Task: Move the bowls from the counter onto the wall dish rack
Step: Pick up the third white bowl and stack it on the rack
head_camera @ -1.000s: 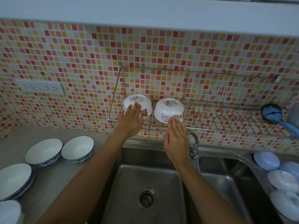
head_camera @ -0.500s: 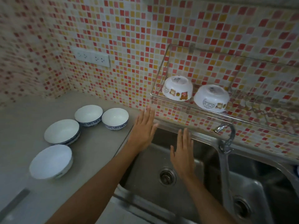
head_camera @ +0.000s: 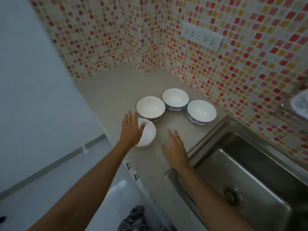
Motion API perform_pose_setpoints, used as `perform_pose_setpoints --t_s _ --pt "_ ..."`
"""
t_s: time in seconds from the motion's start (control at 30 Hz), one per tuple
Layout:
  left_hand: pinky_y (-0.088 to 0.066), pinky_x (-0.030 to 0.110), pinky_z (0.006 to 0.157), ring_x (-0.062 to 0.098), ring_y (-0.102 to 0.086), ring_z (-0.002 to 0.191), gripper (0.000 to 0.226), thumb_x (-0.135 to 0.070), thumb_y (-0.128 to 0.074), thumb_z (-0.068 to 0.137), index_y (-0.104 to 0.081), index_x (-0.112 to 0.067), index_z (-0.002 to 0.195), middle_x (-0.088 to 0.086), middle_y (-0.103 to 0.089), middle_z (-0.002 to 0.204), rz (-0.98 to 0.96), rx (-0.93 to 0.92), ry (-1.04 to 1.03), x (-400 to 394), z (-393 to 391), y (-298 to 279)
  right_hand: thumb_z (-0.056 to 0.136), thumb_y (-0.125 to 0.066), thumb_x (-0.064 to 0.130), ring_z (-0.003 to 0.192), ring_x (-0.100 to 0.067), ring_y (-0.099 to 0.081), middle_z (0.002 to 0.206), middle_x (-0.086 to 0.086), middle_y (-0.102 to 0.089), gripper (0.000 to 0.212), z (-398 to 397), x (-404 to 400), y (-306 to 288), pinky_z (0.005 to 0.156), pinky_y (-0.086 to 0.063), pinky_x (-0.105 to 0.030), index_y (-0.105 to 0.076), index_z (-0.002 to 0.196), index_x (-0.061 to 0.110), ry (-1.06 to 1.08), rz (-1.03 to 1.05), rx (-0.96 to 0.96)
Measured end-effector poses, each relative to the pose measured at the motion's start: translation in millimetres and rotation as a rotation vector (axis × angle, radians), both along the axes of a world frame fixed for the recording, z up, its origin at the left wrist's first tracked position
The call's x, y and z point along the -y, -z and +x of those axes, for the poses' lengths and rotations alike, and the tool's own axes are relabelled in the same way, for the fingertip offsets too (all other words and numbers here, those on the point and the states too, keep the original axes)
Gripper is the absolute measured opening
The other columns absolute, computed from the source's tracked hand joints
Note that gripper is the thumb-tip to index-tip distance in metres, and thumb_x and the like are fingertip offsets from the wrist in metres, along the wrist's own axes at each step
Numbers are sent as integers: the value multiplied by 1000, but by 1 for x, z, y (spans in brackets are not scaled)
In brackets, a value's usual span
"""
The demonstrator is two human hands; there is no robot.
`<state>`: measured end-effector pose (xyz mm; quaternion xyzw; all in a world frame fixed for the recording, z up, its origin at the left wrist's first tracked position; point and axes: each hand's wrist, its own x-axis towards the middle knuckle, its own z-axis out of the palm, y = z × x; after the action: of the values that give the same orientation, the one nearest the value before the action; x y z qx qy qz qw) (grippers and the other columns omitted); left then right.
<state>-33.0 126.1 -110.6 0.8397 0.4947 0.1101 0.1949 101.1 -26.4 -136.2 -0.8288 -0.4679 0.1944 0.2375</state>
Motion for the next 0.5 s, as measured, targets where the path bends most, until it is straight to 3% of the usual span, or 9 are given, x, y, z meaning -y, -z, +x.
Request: perform_pose_setpoints --t_s 0.2,0.37,0.5 --pt "-12 45 118 33 -6 147 66 -39 -34 100 -8 -5 150 19 -6 159 -275 105 -126 -28 -27 24 93 -54 44 123 -35 -49 138 -17 -48 65 -33 -57 -4 95 -43 -41 -29 146 16 93 -24 -182" --pt "-38 42 102 40 -46 125 43 -19 -33 101 -33 1 139 26 -45 139 -379 174 -125 -34 -33 32 93 -50 36 111 -41 -56 126 -20 -59 57 -42 -71 13 92 -49 -45 -29 145 21 186 -88 -233" --pt "-43 37 87 40 -54 112 33 -12 -33 100 -45 4 127 27 -56 125 -420 178 -123 -36 -34 38 94 -43 26 109 -43 -55 125 -23 -58 48 -40 -70 20 92 -48 -49 -37 141 16 247 -87 -244"
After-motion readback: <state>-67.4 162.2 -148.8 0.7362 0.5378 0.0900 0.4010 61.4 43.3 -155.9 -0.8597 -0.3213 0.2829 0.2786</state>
